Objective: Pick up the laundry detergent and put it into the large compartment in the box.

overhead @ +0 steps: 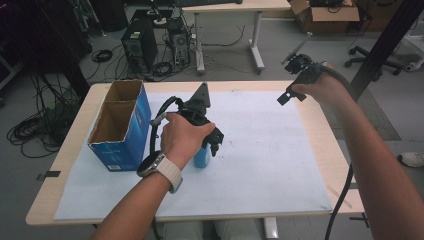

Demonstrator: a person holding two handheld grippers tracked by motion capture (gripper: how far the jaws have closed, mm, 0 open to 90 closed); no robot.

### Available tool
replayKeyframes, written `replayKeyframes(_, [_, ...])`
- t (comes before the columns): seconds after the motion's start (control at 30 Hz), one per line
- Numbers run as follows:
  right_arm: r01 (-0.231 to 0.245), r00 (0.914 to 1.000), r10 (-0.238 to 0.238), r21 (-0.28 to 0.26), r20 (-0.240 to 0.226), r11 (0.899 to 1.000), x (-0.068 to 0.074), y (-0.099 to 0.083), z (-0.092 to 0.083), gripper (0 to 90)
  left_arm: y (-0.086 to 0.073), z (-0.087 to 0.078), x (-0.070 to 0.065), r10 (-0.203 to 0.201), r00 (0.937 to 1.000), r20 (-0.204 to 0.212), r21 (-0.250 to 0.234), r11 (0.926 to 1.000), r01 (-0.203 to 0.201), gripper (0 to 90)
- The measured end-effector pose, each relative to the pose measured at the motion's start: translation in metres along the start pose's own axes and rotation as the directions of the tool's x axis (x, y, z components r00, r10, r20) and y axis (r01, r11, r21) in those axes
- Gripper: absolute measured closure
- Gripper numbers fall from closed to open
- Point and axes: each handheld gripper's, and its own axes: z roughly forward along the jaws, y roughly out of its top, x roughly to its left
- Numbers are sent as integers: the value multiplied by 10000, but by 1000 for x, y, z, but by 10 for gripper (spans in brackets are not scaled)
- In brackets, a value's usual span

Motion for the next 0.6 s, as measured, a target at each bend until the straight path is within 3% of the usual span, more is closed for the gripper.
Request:
replayKeyframes(0.2, [45, 10000, -45, -15, -8, 10000, 0, 0, -1, 95, 5, -13, 0, -133, 9999, -18, -337, 9993, 133, 50])
replayKeyframes(0.6, [39, 10000, -39, -32, 47, 10000, -2, 1, 1, 92, 15, -24, 1, -242, 9997, -37, -453, 9987, 240, 59])
